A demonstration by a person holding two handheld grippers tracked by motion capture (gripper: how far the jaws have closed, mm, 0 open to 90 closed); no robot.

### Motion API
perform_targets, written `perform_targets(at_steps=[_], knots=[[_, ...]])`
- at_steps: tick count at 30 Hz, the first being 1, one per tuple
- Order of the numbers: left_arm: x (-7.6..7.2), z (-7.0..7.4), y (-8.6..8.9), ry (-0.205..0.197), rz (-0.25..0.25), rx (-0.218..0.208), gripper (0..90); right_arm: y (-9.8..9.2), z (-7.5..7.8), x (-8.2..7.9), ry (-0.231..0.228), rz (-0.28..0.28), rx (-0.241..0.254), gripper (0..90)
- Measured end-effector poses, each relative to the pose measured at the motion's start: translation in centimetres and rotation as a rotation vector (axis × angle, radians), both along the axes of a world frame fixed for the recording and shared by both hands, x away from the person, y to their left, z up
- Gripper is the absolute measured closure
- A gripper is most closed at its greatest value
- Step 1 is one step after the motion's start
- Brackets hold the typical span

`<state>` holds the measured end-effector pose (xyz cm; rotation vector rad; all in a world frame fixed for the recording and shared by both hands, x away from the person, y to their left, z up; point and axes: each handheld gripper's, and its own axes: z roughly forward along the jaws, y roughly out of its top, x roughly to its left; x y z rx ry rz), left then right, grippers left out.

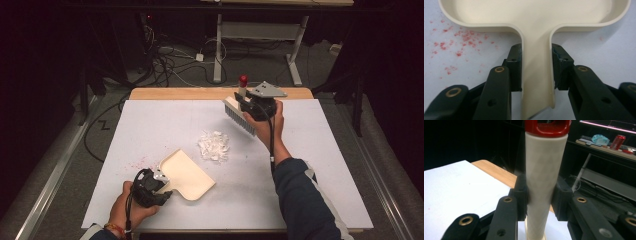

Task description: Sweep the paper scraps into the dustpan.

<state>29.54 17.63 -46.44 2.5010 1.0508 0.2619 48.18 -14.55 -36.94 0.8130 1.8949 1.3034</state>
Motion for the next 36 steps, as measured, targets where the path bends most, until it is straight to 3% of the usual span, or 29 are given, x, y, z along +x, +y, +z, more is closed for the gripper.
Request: perform_targets(at_steps=[8,13,15,18,25,28,33,36], knots=[[0.0,0.0,0.0,0.004,0.003,-0.004,63.6,2.8,-1.8,0.2,0.004,0.032,0.0,70.4],[0.1,0.1,-0.1,0.004,0.007,-0.002,63.6,4.3,-2.6,-0.4,0.008,0.082,0.004,70.4],[0.2,0.2,-0.2,0.0,-0.001,0.01,63.6,5.0,-2.7,-1.0,0.008,0.129,0.001,70.3],[0.8,0.4,-0.4,0.006,-0.001,0.014,63.6,5.5,-2.9,-1.6,0.02,0.165,0.031,70.3],[1.7,0.4,-0.7,0.013,-0.003,0.011,63.5,6.1,-3.1,-2.2,0.023,0.222,0.022,69.8],[2.1,0.4,-0.8,0.019,-0.004,0.012,63.5,6.3,-3.1,-2.8,0.03,0.275,0.021,69.7],[2.4,0.4,-0.9,0.021,0.004,0.009,63.5,6.3,-3.3,-3.8,0.013,0.306,0.002,69.6],[2.6,0.4,-1.0,0.025,0.006,0.008,63.5,6.2,-3.3,-4.4,0.02,0.325,0.015,69.6]])
